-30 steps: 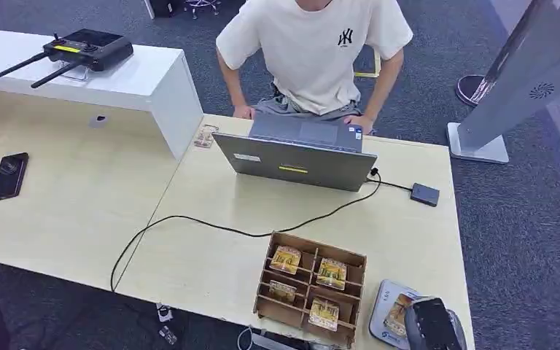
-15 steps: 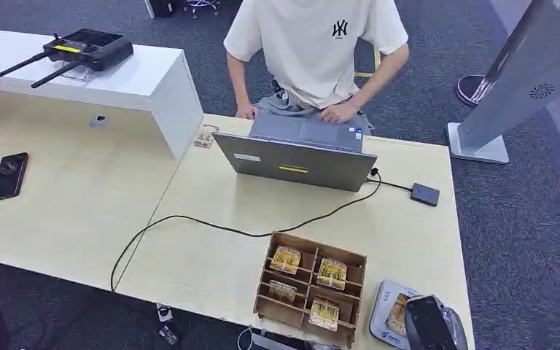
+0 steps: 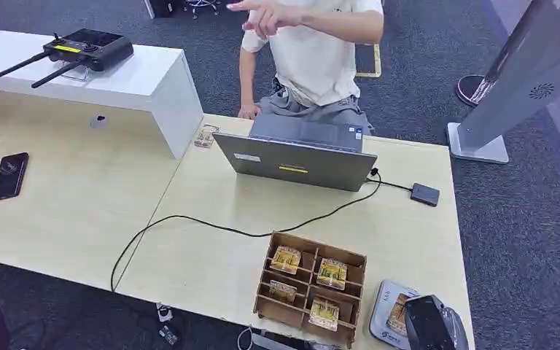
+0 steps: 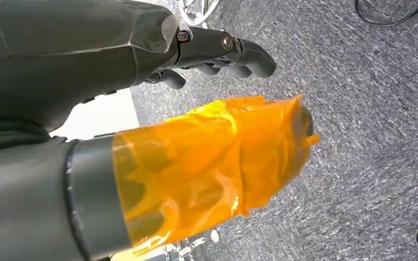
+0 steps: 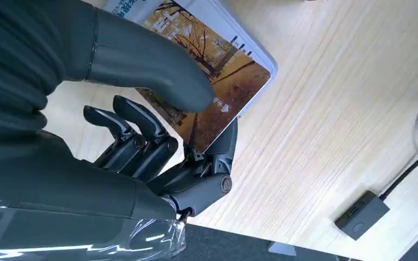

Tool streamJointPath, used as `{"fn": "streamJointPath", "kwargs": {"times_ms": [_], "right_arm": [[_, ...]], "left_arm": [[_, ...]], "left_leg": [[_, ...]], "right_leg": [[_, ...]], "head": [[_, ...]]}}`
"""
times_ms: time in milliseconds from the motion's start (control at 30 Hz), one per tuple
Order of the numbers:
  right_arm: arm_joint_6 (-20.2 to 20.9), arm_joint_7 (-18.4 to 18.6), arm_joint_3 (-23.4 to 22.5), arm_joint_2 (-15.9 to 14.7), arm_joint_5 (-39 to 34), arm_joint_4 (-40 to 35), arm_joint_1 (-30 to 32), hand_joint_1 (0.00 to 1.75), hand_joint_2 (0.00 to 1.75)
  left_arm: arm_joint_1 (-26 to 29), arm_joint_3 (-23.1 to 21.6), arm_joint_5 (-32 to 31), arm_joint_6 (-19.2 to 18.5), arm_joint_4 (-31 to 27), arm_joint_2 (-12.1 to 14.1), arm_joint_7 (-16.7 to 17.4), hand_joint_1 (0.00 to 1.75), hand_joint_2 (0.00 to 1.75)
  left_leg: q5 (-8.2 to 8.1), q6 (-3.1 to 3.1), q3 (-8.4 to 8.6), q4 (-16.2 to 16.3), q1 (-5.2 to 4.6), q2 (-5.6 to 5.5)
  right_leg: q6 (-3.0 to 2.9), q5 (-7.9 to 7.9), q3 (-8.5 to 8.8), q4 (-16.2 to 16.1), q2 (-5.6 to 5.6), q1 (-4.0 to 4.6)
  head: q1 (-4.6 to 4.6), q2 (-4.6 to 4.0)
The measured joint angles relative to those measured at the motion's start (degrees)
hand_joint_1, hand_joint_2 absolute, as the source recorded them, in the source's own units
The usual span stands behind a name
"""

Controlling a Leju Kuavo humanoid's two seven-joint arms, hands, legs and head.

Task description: Pass the card to the sensor for recognition and then transmit it.

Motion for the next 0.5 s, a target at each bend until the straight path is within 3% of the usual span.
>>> {"fn": "streamJointPath", "kwargs": {"times_ms": [500], "right_arm": [[-0.28,-0.04,-0.02,0.02,0.44,0.87,-0.54,1.75,1.75]], "left_arm": [[-0.01,0.11,-0.61,-0.24,0.00,-0.07,0.13,0.00,0.00]], "left_leg": [[0.00,0.00,0.00,0.00,0.00,0.00]], "right_leg": [[0.00,0.00,0.00,0.00,0.00,0.00]], "head": [[0.00,0.00]]}}
